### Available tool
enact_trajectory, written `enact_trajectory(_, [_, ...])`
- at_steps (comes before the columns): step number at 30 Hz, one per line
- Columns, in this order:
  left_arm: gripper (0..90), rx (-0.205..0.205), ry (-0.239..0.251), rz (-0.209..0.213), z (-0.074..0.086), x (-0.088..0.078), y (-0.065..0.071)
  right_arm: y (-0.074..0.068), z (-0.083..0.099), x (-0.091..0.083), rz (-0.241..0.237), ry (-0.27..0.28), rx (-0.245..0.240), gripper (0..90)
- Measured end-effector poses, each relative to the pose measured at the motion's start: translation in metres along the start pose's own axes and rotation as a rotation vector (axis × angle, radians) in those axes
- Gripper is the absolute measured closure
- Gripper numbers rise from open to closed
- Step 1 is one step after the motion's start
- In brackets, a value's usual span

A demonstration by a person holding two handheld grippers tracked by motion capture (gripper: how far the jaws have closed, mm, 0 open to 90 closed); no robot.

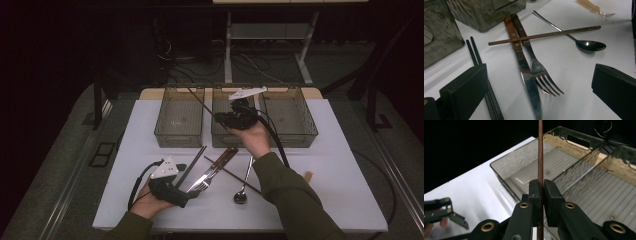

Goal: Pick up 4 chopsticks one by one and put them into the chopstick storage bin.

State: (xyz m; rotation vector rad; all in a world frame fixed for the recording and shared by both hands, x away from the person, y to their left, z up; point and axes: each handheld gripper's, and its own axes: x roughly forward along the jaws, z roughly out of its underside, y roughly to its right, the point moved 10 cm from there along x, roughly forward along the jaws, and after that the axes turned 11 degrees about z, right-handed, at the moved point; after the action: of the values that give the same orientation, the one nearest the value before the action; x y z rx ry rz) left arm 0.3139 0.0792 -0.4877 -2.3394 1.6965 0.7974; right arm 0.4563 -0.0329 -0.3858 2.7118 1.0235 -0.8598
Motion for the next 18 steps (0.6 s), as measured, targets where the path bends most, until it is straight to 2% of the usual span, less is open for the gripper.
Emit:
enact_trajectory(10, [0.2,-0.001,0.005,0.011,0.000,0.000,0.001,-0.014,-0.018,0.030,0.000,-0.014,-0.020,84.1])
enact_trajectory(18, [0.2,0.005,0.004,0.012,-0.001,-0.002,0.001,-0.023,-0.023,0.059,0.007,-0.032,-0.025,84.2])
